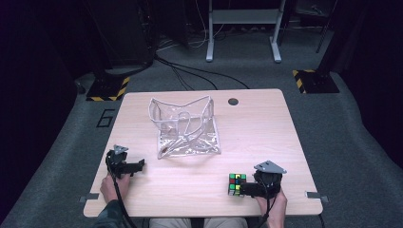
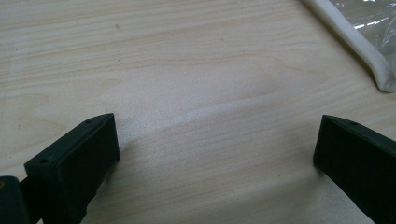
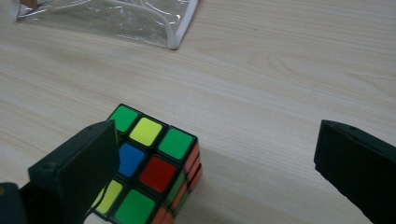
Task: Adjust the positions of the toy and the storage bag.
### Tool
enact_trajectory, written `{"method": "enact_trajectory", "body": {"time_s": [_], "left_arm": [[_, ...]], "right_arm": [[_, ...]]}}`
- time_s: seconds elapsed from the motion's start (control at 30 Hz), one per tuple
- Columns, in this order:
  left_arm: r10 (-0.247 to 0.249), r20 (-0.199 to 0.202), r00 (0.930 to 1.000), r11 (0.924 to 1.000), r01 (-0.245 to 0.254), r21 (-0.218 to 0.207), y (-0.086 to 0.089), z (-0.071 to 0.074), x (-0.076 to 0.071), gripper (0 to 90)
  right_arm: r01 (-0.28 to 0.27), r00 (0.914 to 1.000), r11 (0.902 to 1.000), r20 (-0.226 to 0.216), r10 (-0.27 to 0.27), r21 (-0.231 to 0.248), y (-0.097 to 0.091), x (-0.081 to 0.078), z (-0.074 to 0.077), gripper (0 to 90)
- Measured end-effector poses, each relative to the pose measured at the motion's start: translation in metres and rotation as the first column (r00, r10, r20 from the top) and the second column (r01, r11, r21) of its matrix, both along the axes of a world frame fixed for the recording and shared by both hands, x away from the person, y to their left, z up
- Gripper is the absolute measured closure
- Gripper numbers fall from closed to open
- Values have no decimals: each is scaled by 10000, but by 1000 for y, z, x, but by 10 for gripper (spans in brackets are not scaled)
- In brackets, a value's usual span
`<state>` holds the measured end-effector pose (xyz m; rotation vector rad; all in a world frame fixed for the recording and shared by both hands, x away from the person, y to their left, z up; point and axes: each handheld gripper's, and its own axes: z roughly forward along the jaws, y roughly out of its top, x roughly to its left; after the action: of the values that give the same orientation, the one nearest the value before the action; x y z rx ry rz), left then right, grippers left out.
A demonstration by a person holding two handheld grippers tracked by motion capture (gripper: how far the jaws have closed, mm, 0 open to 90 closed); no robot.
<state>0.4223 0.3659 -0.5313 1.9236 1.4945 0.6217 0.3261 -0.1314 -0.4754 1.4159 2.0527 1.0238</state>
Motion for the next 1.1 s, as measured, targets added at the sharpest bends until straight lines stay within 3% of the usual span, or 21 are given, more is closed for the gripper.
{"method": "enact_trajectory", "body": {"time_s": [0.33, 0.63, 1.1], "left_arm": [[41, 20, 10000, 10000, -41, -43, 0, 0, 0, 1], [41, 26, 10000, 10000, -41, -42, 0, 0, 0, 2], [8, -5, 10000, 10000, -8, -13, 0, 0, 0, 1]], "right_arm": [[-572, 9980, 9983, -294, 568, -126, 22, -1, -4, 0], [-665, 9962, 9978, -571, 661, -54, 32, 0, -8, 0], [-718, 9927, 9942, -1022, 636, -795, 47, 0, -21, 42]]}}
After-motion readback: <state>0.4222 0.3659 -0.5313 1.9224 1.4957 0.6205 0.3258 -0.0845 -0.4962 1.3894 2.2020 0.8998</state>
